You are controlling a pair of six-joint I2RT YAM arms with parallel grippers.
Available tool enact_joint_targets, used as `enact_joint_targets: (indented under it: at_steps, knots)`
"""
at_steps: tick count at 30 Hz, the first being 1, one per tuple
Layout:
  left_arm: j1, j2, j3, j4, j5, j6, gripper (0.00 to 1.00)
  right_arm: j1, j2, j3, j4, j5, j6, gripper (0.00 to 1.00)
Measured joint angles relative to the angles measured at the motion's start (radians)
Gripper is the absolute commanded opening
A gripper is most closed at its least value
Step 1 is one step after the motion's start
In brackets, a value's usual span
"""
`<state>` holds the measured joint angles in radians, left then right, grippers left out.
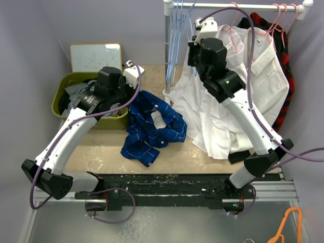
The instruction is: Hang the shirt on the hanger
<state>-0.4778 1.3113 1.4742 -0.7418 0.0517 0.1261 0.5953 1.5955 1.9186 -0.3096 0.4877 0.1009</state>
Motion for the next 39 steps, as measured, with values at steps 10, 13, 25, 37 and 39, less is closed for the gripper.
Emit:
enact_joint_targets:
  at_steps: [10,13,25,37,39]
  knots:
    - [0.000,0.000,0.000,-0.008,0.021,0.016,0.01,0.000,-0.156,-0.094,-0.053,-0.005,0.037,0.00]
    - [0.000,0.000,0.000,-0.008,0.025,0.016,0.01,0.000,-0.263,-0.193,-0.097,-0.012,0.082,0.00]
    - [0.012,0.036,0.016,-0.016,0.042,0.015,0.01,0.000,-0.721,-0.486,-0.387,-0.313,0.269,0.00]
    - [0.025,0.065,0.016,-0.023,0.058,0.015,0.01,-0.002,-1.029,-0.744,-0.423,-0.705,0.457,0.00]
    - [0.025,0.065,0.016,-0.024,0.061,0.014,0.01,-0.001,-1.010,-0.755,-0.424,-0.748,0.463,0.00]
